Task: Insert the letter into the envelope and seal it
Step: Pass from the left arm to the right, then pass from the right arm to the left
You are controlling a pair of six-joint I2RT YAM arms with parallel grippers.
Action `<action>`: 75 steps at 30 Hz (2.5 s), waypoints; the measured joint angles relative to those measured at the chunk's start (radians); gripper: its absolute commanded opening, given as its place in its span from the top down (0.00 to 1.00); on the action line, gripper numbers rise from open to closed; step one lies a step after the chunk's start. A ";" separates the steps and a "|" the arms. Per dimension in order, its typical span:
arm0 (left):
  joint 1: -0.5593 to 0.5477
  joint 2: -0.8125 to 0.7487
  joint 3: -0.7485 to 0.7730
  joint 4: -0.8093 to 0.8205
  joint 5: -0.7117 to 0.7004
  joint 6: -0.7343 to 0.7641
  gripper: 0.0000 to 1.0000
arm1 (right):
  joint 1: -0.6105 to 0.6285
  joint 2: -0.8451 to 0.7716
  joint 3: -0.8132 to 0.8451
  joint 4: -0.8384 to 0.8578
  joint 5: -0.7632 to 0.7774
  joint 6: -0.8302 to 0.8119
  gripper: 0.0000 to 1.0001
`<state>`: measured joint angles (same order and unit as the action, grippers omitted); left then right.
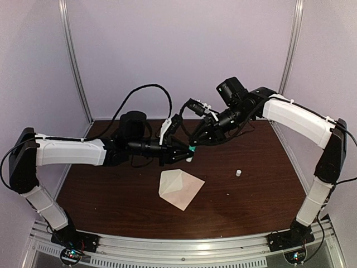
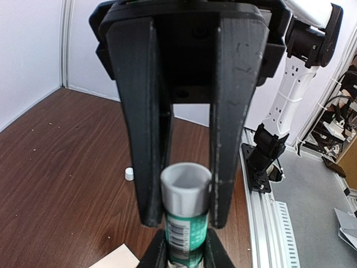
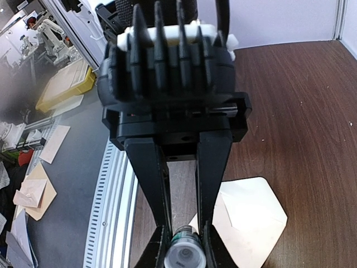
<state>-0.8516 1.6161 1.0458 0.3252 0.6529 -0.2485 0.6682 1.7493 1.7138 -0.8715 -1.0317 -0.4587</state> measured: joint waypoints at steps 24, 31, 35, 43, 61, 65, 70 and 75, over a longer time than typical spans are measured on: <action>0.006 -0.002 -0.005 0.011 -0.021 -0.006 0.50 | 0.000 0.001 0.003 0.008 -0.016 0.050 0.89; 0.007 -0.002 -0.005 0.018 0.002 -0.003 0.57 | 0.000 0.001 0.016 0.020 -0.026 0.071 0.89; 0.007 -0.002 -0.005 0.018 0.015 0.002 0.69 | 0.000 0.001 0.016 0.027 -0.026 0.075 0.89; 0.008 -0.002 -0.005 0.015 0.033 0.004 0.87 | -0.001 0.005 0.017 0.039 -0.025 0.080 0.65; 0.008 -0.002 -0.005 -0.015 0.017 0.051 0.89 | 0.006 0.006 0.019 -0.014 0.054 0.043 0.59; 0.008 -0.002 -0.005 -0.016 0.017 0.053 0.89 | 0.013 0.013 0.019 -0.018 0.056 0.039 0.61; 0.008 -0.002 -0.005 -0.016 0.018 0.053 0.90 | 0.019 0.022 0.019 -0.023 0.061 0.037 0.66; 0.008 -0.002 -0.005 -0.021 0.017 0.054 0.90 | 0.023 0.029 0.019 -0.028 0.063 0.035 0.69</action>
<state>-0.8433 1.6142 1.0409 0.3046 0.6701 -0.1944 0.6907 1.7786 1.7329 -0.8997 -0.9688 -0.4232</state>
